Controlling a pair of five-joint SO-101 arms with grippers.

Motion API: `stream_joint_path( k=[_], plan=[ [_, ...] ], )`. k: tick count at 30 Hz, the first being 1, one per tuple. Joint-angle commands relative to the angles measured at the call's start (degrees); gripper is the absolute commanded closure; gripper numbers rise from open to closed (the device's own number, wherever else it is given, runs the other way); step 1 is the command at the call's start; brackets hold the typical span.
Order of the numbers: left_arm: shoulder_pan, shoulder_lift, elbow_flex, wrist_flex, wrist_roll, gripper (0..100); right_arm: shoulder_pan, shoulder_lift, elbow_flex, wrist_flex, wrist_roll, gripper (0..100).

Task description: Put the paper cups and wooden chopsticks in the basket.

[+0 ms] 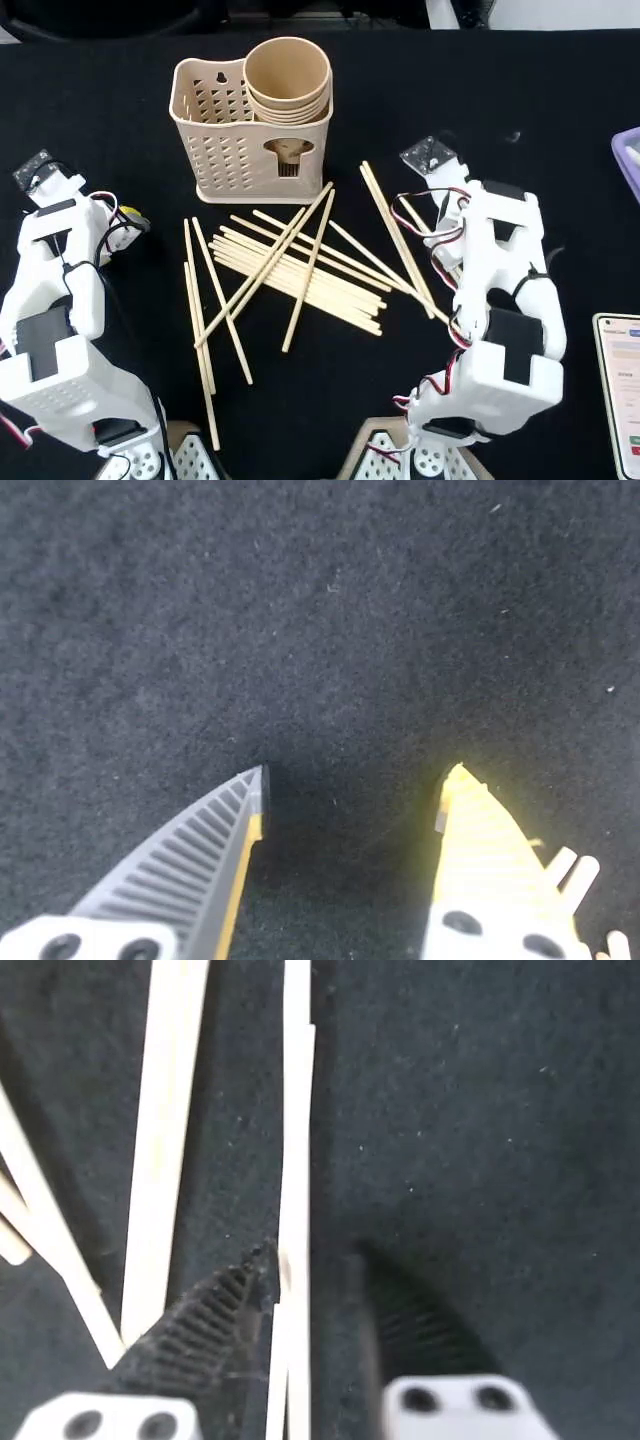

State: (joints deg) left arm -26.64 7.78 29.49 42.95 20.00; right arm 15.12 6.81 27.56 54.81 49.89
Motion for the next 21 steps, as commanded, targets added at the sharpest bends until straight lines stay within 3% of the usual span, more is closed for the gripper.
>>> stream_joint_path(
  k=[1, 7, 12, 18, 21],
  plan=[
    [-1.3, 0.2, -2.4, 0.1, 0.4, 71, 0.5, -0.2, -0.1, -0.8, 0.7, 79.1],
    [-1.3, 0.3, -2.5, 0.1, 0.4, 71, -0.6, 0.2, 0.7, -1.1, 0.8, 79.1],
    [-1.3, 0.3, -2.5, 0.1, 0.4, 71, -6.2, 0.2, 3.3, -1.2, 0.7, 79.1],
    [-1.3, 0.2, -2.2, 0.1, 0.4, 71, -8.4, 0.2, 3.8, -8.4, 0.6, 79.2],
    [-1.3, 0.2, -2.2, 0.1, 0.4, 71, -7.8, 0.2, 3.8, -8.9, 0.6, 86.8]
  ],
)
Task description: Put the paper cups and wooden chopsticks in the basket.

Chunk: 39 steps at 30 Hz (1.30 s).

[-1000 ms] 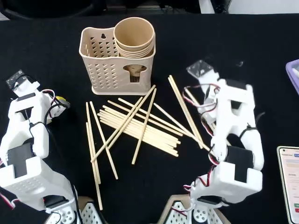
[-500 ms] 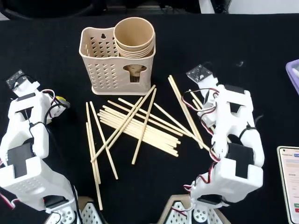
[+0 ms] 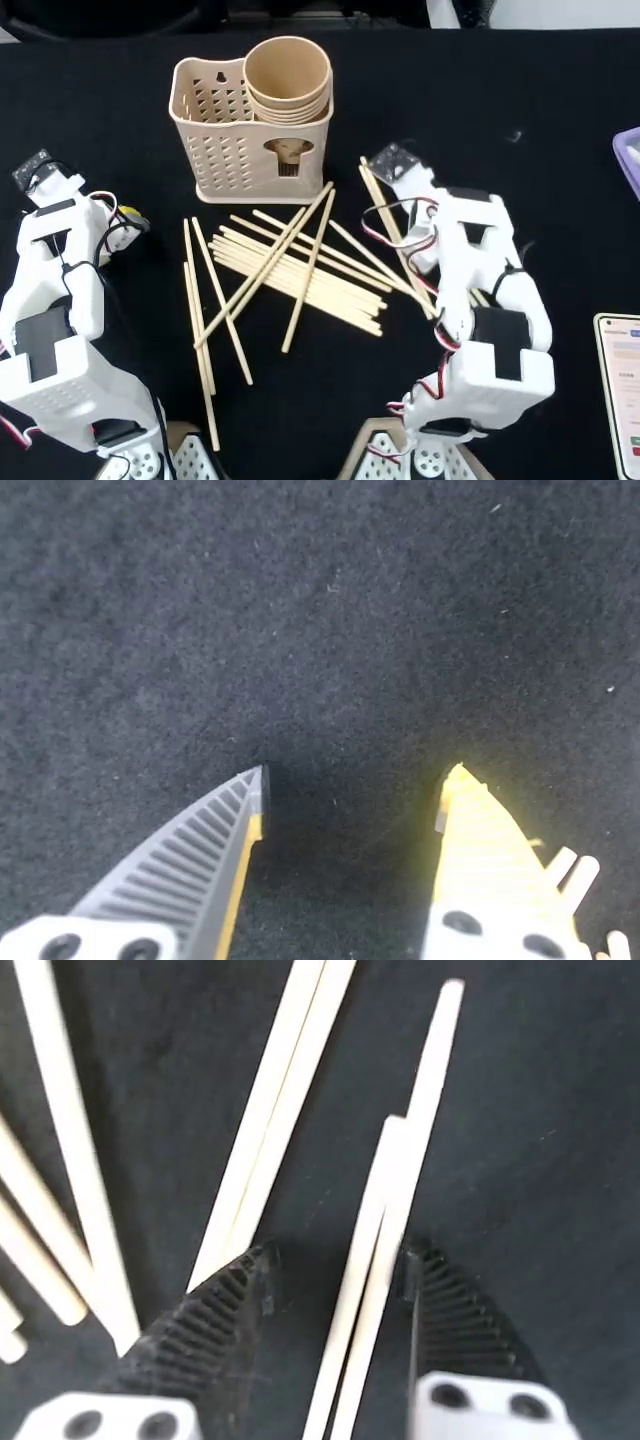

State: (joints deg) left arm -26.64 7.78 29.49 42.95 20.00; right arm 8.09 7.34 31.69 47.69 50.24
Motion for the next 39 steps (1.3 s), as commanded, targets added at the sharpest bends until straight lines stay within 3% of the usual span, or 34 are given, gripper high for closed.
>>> stream_joint_path(
  k=[1, 3, 12, 23, 29, 35, 39],
  plan=[
    [-1.3, 0.2, -2.3, 0.1, 0.4, 71, -0.4, -0.3, -0.3, -1.8, 0.4, 91.0],
    [-1.3, 0.2, -2.3, 0.1, 0.4, 71, 0.3, -0.3, -0.3, -1.8, 0.4, 98.6],
    [-1.3, 0.2, -2.3, 0.1, 0.4, 71, 6.1, -0.5, -2.0, -1.8, 0.4, 98.5],
    [-1.3, 0.2, -2.3, 0.1, 0.4, 71, 1.8, -0.3, 0.3, -1.8, 0.4, 98.2],
    [-1.3, 0.1, -2.2, 0.1, 0.4, 71, 1.8, -0.3, 0.3, -1.8, 0.5, 84.9],
    [-1.3, 0.0, -2.2, 0.1, 0.4, 71, 1.8, -0.3, 0.3, -1.8, 0.7, 99.2],
    [-1.3, -0.1, -2.1, 0.1, 0.4, 71, 2.3, -0.7, 0.7, -1.2, 1.8, 98.8]
  ],
)
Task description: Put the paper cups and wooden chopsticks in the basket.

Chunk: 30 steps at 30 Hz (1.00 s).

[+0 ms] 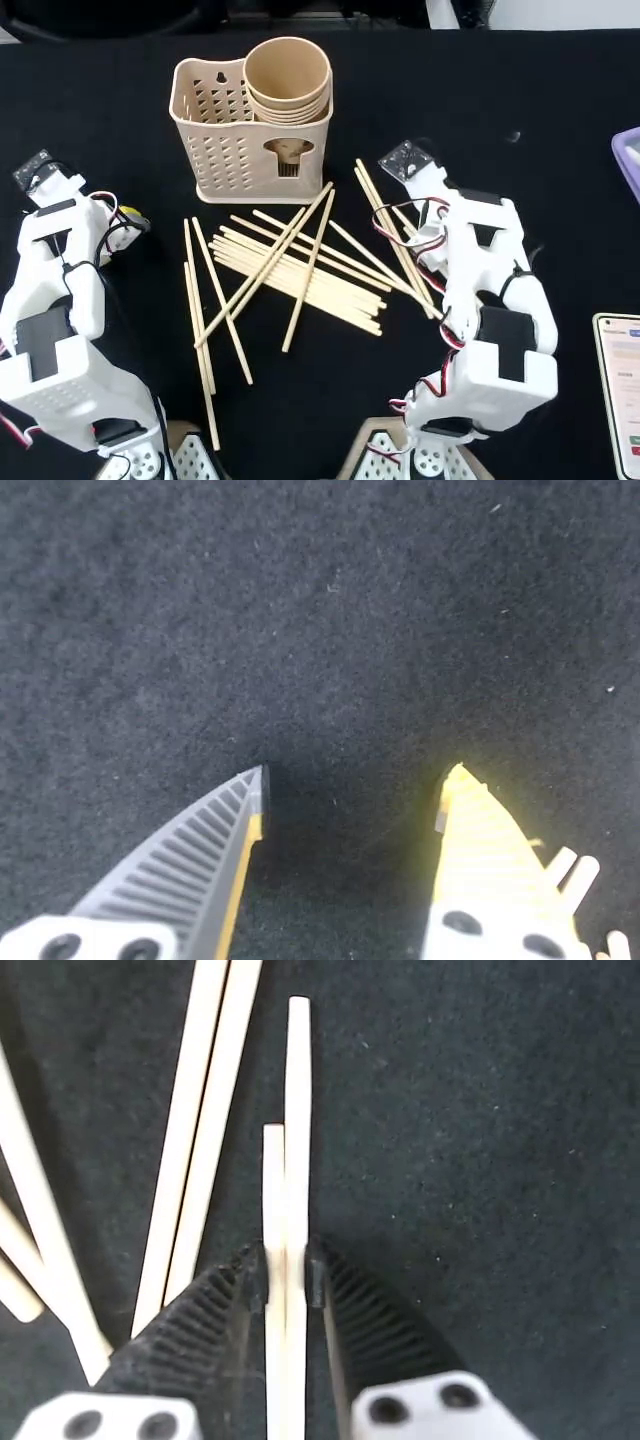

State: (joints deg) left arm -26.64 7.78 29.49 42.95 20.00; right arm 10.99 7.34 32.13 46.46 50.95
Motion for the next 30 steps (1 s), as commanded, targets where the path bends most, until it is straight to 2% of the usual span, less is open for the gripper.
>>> stream_joint_path(
  k=[1, 8, 12, 16, 22, 30],
  plan=[
    [-1.3, -0.1, -2.1, 0.1, 0.4, 71, 0.1, -1.0, -0.3, 1.0, 1.1, 98.8],
    [-1.3, -0.1, -2.2, 0.1, 0.4, 71, 5.8, -12.4, -12.0, 14.4, -1.9, 98.8],
    [-1.3, -0.1, -2.2, 0.1, 0.4, 71, 5.6, -19.6, -14.9, 18.7, -3.6, 98.8],
    [-1.3, 0.0, -2.2, 0.1, 0.4, 71, 3.3, -28.2, -18.8, 22.1, -13.5, 98.8],
    [-1.2, 0.1, -2.2, 0.1, 0.4, 71, -5.8, -42.4, -23.6, 22.8, -31.2, 98.8],
    [-1.2, 0.1, -2.1, 0.1, 0.3, 71, -21.7, -53.5, -21.6, 6.7, -45.5, 98.7]
  ],
)
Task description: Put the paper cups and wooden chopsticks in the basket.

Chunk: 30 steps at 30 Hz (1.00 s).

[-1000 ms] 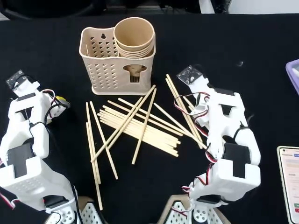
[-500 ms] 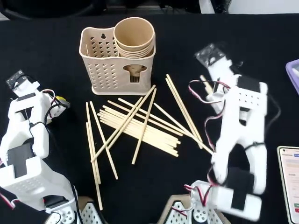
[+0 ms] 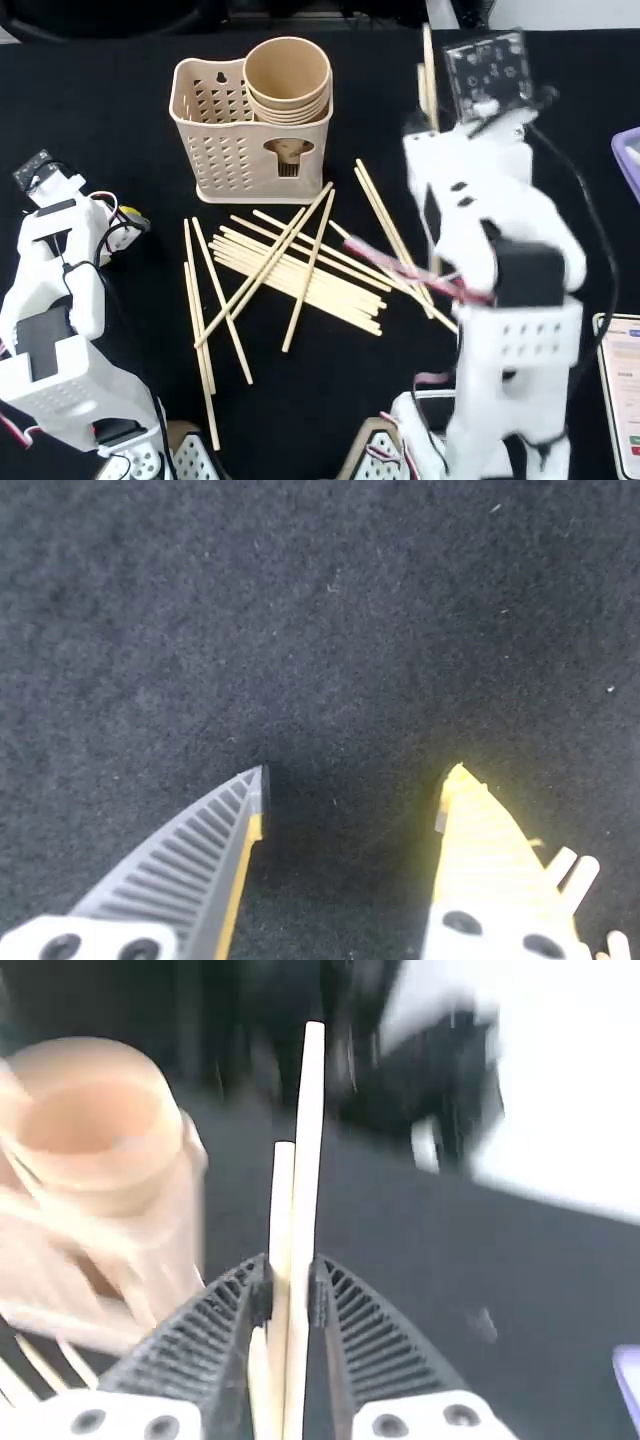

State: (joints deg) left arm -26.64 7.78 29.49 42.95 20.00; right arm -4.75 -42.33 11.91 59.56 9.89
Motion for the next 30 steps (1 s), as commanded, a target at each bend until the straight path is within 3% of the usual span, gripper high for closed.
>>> stream_joint_path(
  k=[1, 5, 8, 12, 15, 30],
  plan=[
    [-1.2, 0.1, -2.1, 0.1, 0.3, 71, -8.4, -4.4, -1.3, -8.3, -5.6, 98.7],
    [-1.2, 0.2, -2.2, 0.1, 0.3, 71, -18.8, -4.9, -1.4, -15.7, -7.6, 98.7],
    [-1.2, 0.3, -2.2, 0.1, 0.3, 71, -25.0, -2.9, 1.6, -28.3, -7.4, 98.7],
    [-1.2, 0.4, -2.2, 0.1, 0.3, 71, -26.6, 4.0, 5.1, -51.3, -7.2, 98.7],
    [-1.2, 0.4, -2.3, 0.1, 0.3, 71, -26.6, 11.5, 4.3, -61.5, -7.2, 98.7],
    [-1.2, 0.4, -2.5, 0.0, 0.3, 71, -26.3, 47.1, -23.4, -63.1, -7.2, 98.7]
  ],
)
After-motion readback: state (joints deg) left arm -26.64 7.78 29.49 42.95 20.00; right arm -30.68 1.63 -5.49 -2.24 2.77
